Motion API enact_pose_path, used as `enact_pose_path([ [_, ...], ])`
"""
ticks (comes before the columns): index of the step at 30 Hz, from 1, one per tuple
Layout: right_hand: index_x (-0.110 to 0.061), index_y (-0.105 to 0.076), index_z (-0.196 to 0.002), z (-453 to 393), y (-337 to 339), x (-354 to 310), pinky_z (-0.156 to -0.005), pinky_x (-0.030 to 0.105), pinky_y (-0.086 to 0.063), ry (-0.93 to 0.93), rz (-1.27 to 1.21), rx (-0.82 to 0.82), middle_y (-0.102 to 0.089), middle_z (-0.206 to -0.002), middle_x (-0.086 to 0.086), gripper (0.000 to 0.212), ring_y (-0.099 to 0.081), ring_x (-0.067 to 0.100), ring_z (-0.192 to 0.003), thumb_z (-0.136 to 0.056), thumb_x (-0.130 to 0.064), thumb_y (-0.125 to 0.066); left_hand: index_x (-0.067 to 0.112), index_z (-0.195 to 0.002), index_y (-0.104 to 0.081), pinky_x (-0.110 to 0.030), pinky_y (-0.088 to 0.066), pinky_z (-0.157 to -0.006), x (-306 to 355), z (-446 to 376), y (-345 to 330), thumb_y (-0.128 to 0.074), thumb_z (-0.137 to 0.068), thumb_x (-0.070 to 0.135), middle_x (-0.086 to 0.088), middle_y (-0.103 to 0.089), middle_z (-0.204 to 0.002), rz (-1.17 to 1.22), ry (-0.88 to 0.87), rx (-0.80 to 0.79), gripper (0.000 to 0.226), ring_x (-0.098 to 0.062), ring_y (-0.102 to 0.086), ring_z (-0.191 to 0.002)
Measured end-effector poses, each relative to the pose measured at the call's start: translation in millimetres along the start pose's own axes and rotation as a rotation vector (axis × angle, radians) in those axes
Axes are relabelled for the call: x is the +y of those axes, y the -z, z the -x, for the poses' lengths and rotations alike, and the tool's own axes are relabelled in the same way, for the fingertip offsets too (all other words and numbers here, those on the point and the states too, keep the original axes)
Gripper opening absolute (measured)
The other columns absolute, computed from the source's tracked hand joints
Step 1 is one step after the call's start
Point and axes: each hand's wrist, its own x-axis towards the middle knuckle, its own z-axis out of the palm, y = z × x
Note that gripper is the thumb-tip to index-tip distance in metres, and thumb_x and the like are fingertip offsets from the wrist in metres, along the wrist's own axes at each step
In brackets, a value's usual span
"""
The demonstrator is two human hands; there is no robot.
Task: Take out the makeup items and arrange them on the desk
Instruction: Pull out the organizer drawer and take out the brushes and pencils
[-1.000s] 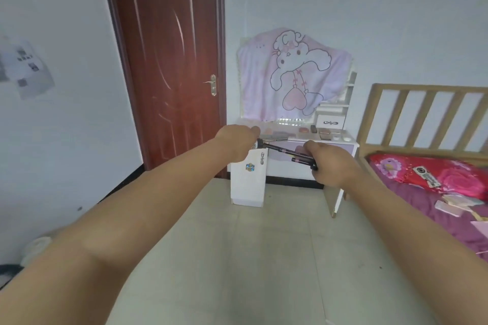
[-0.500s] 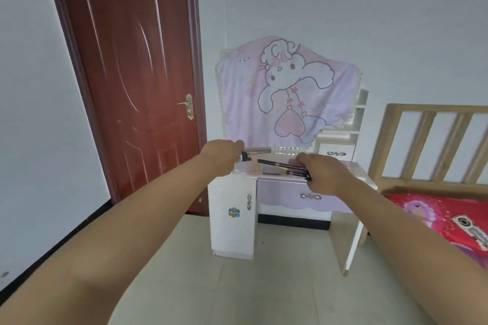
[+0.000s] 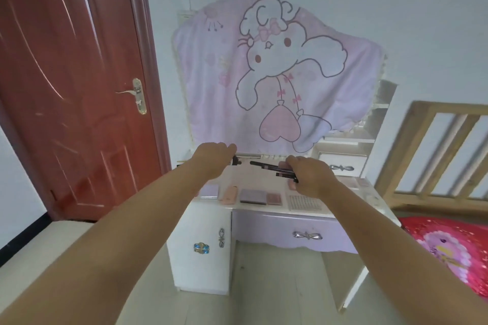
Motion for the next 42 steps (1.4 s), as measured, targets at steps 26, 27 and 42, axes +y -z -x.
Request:
enact_pose_path([
  [26, -0.010, -0.042, -0.117, -407.9, -329.9, 135.1, -0.067, 0.029, -0.040, -0.286, -0.521, -0.628, -0.056, -0.111, 0.010, 0.033, -0.057, 0.027, -0.099, -0.085, -0.014, -0.050, 0.006, -0.110, -0.043, -0.031, -0.044, -0.077, 55.5, -407.2, -308.6, -0.044, -0.085, 0.006, -0.011, -0.055, -0.115, 0.733, 0.703, -0.662, 0.025, -0.028, -0.054, -0.106],
  [27, -0.010, -0.042, -0.117, -410.1, -336.1, 135.6, -0.068, 0.029, -0.040, -0.281, -0.527, -0.619, -0.054, -0.112, 0.010, 0.035, -0.057, 0.027, -0.100, -0.084, -0.013, -0.051, 0.006, -0.109, -0.043, -0.032, -0.045, -0.078, 58.6, -410.1, -315.5, -0.044, -0.085, 0.006, -0.011, -0.055, -0.114, 0.743, 0.730, -0.670, 0.025, -0.028, -0.054, -0.106],
  [42, -0.029, -0.021, -0.141, -396.1, -336.4, 159.4, -0.100, 0.033, -0.037, -0.085, -0.617, -0.411, -0.043, -0.125, 0.007, 0.066, -0.037, 0.023, -0.118, -0.085, -0.016, -0.054, 0.010, -0.126, -0.037, -0.031, -0.042, -0.084, 75.2, -397.6, -311.7, -0.051, -0.088, 0.026, -0.011, -0.045, -0.122, 0.783, 0.661, -0.623, 0.043, -0.026, -0.045, -0.112],
])
